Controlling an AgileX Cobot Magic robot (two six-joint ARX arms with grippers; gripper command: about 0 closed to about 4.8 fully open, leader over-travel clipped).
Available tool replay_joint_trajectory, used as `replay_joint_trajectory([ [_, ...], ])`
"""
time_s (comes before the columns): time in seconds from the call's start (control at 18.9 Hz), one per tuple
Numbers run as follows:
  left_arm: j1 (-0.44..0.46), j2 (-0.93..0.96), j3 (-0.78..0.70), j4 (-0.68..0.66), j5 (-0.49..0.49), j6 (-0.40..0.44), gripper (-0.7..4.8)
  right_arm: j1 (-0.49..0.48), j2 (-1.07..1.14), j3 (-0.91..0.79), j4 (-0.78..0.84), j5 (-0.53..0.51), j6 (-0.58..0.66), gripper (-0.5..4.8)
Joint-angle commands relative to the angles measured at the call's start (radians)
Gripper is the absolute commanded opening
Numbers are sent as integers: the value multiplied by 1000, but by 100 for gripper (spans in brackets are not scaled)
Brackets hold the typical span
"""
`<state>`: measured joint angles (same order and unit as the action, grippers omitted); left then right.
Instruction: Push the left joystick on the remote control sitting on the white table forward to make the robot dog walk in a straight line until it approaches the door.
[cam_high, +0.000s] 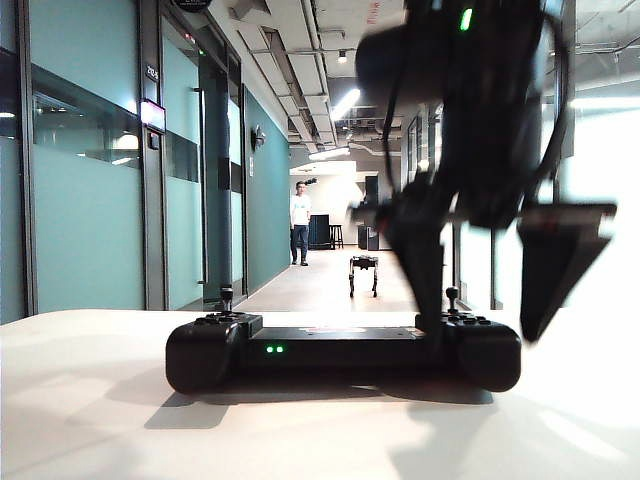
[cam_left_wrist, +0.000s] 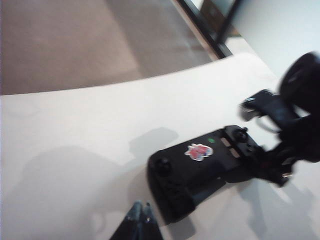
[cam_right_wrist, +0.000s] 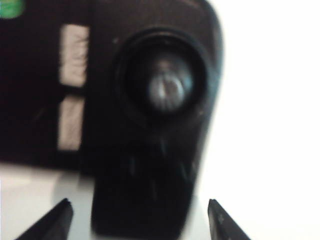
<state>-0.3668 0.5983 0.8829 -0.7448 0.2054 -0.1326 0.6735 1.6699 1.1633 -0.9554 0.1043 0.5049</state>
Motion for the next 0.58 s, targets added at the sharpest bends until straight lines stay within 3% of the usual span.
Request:
replay_joint_trajectory([
  [0.05,0,-72,-1,-32,-55,-6,-5,2,-117,28,-59,-2,-12,364],
  [0.11,0,-95,-3,-34,-56,-6,-5,2,-168,33,-68,-2,-12,343],
  [0.16,0,-129,-14,-32,-78,-6,-5,2,-248,37,-72,-2,-12,242],
  [0.21,0,-158,-30,-31,-102,-6,-5,2,-314,37,-64,-2,-13,78],
  [0.26,0,-196,-65,-14,-117,-6,-5,2,-369,37,-55,1,-48,1],
  [0.42,0,-319,-209,101,-123,-6,-5,2,-508,27,16,117,-200,-2],
  [0.58,0,-432,-322,188,-129,5,-5,2,-638,-48,176,150,-281,-2],
])
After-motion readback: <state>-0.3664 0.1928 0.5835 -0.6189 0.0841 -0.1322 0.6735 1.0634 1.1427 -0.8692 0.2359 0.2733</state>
